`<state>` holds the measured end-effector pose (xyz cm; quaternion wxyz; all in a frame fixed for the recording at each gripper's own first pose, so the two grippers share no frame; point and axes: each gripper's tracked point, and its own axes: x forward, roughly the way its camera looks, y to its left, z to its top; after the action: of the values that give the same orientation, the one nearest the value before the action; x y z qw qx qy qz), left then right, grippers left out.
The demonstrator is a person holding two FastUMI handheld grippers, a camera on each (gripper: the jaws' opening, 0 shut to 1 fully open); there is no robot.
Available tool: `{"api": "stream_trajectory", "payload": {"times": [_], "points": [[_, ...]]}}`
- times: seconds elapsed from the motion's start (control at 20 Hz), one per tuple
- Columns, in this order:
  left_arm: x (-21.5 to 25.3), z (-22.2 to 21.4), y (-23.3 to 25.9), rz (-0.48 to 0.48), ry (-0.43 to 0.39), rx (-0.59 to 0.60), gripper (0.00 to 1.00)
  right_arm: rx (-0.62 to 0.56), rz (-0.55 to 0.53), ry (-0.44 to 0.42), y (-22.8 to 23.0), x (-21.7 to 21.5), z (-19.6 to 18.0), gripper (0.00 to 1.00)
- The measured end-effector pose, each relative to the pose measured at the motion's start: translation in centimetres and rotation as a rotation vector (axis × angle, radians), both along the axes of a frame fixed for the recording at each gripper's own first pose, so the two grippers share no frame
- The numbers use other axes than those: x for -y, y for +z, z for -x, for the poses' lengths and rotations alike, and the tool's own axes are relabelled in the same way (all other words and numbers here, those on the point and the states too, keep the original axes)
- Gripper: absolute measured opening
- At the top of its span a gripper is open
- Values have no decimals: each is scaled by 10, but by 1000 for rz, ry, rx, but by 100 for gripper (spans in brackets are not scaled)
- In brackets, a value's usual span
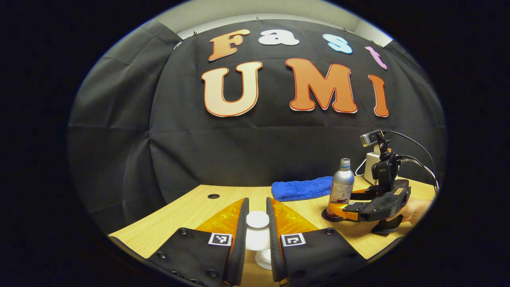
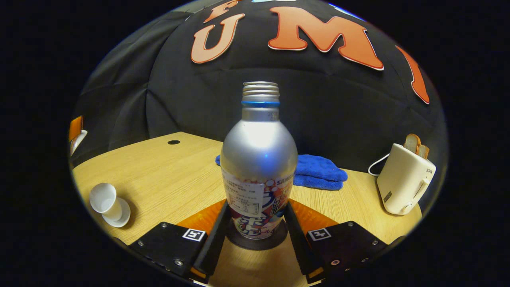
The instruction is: Open the teacup lid with one hand, grasp the water bottle and pour water into the teacup with the other hand; after pouring, place the water bottle on the coaster and then close the teacup lid.
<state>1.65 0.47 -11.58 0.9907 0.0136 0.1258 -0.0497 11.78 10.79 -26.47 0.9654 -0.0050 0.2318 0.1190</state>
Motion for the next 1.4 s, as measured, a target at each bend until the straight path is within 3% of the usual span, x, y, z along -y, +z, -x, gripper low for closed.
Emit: {"api": "stream_trajectory", "payload": {"times": [0.35,0.5,0.85,1.4], "points": [[19,-2,-25,42,-39,-66,31,-21,-35,6,-1,-1,3,84],[26,-3,-40,35,-51,-98,31,14,-12,10,9,3,7,95],[35,8,-73,32,-67,-163,31,60,8,10,29,14,32,98],[39,11,-97,23,-73,-206,30,161,-55,-17,82,34,72,98]]}}
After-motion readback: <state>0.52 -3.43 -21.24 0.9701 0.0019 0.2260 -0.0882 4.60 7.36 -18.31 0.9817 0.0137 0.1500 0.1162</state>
